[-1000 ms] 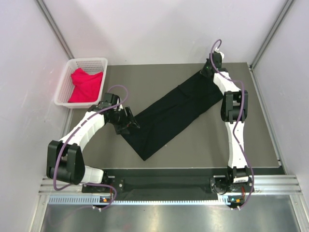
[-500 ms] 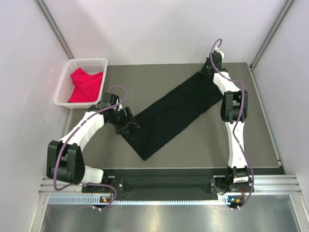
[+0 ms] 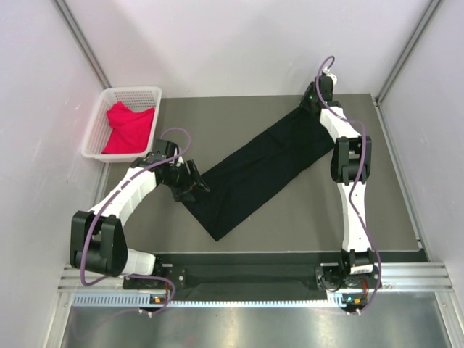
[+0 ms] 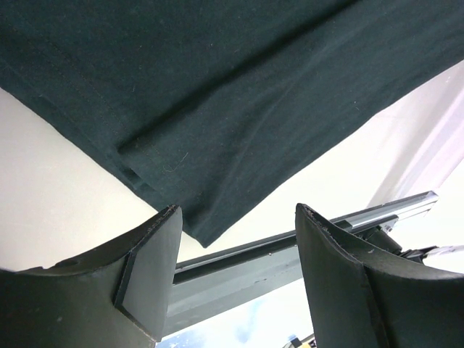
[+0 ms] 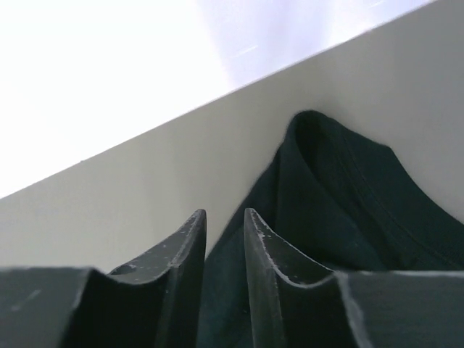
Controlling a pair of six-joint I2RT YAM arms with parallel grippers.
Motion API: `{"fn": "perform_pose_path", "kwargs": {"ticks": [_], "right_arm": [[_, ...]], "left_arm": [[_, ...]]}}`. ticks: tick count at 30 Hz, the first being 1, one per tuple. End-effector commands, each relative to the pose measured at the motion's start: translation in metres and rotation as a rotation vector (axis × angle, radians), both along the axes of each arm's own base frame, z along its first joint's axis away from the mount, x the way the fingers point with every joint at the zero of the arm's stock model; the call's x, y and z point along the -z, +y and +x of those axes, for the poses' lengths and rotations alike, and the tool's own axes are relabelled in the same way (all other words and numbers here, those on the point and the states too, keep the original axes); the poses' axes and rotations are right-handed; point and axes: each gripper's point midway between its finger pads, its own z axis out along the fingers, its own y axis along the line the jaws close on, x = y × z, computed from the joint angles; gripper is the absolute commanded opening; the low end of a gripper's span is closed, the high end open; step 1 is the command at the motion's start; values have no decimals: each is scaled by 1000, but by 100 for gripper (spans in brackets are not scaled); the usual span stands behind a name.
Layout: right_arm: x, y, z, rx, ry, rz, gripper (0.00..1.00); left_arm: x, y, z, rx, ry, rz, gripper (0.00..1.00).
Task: Fold and stack the t-shirts
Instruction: Fold the tshirt
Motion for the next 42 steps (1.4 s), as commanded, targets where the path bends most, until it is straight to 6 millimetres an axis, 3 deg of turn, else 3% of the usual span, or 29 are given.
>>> {"fn": "perform_pose_path", "kwargs": {"ticks": [1,6,7,10,17,23,31,42], "right_arm": [[-34,-1,16,-8,-96,29,29],[-59,-8,3,-20,-84,-35,34],[-74,-9,0,-26,-95,-47,34],[-84,-4,-13,-51,-79,-61,38],[-73,65,-44,-245,-19,-126,42],[-65,104,-74,-359,62,-214,44],[-41,138,-111,-450,174,-303,43],[-21,147,-116,-475,194,-409,41]], "left_arm": [[-8,-2,8,-4,-42,-26,68],[-11,-1,16,3,-69,-7,68],[-11,1,17,12,-73,4,68],[-15,3,23,19,-97,23,68],[-21,0,22,28,-115,2,68],[-23,3,14,38,-128,11,68],[-27,2,9,43,-147,-9,68],[-26,3,1,46,-139,-13,68]]}}
